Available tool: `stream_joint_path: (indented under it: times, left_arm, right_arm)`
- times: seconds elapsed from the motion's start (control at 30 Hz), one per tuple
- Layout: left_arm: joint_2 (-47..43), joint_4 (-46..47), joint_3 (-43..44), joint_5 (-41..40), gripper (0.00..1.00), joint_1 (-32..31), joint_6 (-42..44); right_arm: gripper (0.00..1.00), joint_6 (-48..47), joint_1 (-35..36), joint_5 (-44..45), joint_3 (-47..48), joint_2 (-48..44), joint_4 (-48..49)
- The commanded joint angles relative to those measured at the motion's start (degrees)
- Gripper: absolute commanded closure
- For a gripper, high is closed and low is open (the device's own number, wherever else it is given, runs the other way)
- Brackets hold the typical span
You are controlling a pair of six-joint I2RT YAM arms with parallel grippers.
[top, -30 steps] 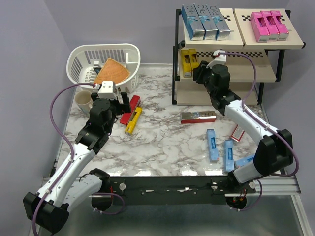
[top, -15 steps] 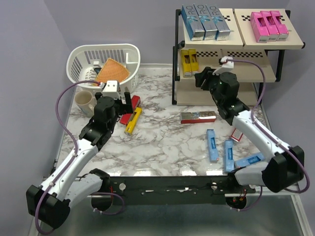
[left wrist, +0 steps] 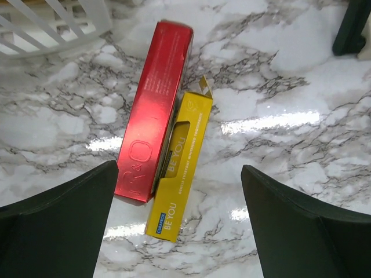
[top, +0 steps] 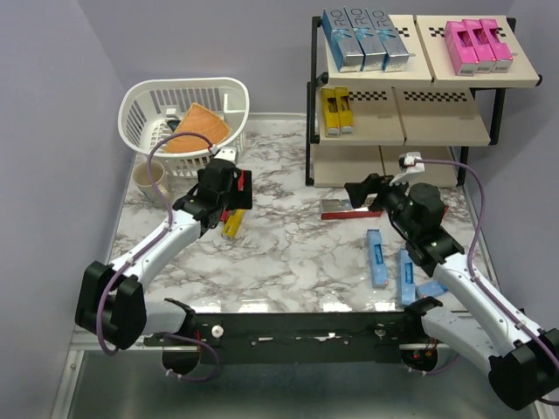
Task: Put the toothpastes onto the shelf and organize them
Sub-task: Move the toothpaste to the center of the board.
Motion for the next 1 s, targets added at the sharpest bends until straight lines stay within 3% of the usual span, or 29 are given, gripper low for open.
stream_joint_path:
  times: [0.0, 0.3, 0.6, 0.97]
  left_arm:
    - [4.93, -9.9, 2.0, 0.76, 0.01, -0.21, -4.47]
    - [8.8, -11.93, -1.26, -0.04, 0.01, -0.21, -9.31]
    - [14.26, -12.81, -1.61, 7.17, 0.01, -1.61, -14.31]
    - [15.04, -4.03, 2.86, 9.8, 0.01, -14.43, -24.86]
  right_arm:
    - [0.05, 0.5, -0.09, -4.88, -5.33, -4.61, -0.77]
    - [0.05, 1.21, -0.09, -9.46, -12.11, -5.76, 4.77]
    - [0.05, 1.73, -0.09, -9.11, -14.4, -5.85, 7.58]
    - [0.06, 1.65, -0.09, -11.65, -15.36, -4.26, 10.48]
